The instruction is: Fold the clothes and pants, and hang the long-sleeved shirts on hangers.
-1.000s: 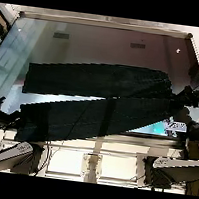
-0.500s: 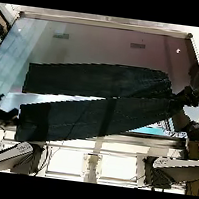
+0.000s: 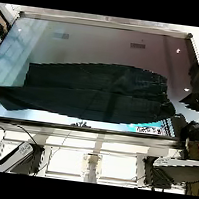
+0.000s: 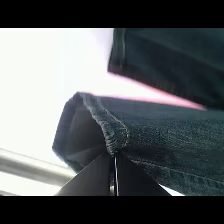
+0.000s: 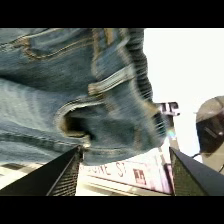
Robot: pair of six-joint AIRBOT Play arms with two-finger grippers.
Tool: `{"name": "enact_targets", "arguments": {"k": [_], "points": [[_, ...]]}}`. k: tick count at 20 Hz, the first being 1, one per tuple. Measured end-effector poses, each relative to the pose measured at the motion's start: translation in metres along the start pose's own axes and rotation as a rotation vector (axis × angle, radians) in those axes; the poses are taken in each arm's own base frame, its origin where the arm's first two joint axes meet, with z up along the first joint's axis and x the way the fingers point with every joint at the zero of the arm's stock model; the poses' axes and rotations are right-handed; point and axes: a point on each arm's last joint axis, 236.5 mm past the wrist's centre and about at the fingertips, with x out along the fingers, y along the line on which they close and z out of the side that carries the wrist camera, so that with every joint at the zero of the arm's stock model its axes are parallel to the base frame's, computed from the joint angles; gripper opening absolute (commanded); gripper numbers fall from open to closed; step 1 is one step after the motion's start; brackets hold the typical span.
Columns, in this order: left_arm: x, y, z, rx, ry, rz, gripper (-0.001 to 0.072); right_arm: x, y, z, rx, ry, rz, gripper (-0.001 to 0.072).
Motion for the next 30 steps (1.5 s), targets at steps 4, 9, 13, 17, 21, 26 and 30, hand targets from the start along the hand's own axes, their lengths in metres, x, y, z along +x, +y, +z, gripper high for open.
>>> {"name": "enact_targets", "arguments": {"k": [4,9,13,17,21,26,30], "points": [[-0.011,0.000,0.012,0.019,-0.043,0.014,0.0028,0.021,-0.002,-0.011,-0.039,0.033,0.026,0.0573],[-0.014,-0.001,0.015,0.008,-0.054,0.014,0.0028,0.068,-0.002,-0.029,-0.101,0.066,0.047,0.0539],[-0.014,-0.002,0.015,-0.009,-0.053,0.010,0.0028,0.095,0.010,-0.028,-0.193,0.054,0.064,0.0539],[-0.014,-0.003,0.014,-0.020,-0.048,0.008,0.0028,0.106,0.022,-0.039,-0.269,0.110,0.077,0.0538],[-0.013,-0.002,0.013,-0.022,-0.043,0.008,0.0028,0.103,0.014,-0.071,-0.290,0.249,0.060,0.0456],[-0.004,0.001,0.011,-0.035,-0.017,-0.003,0.0028,0.091,0.013,-0.101,-0.233,0.358,0.098,0.0280],[0.006,0.003,0.006,-0.046,0.012,-0.015,0.0028,0.089,0.029,-0.100,-0.201,0.347,0.168,0.0042]]}}
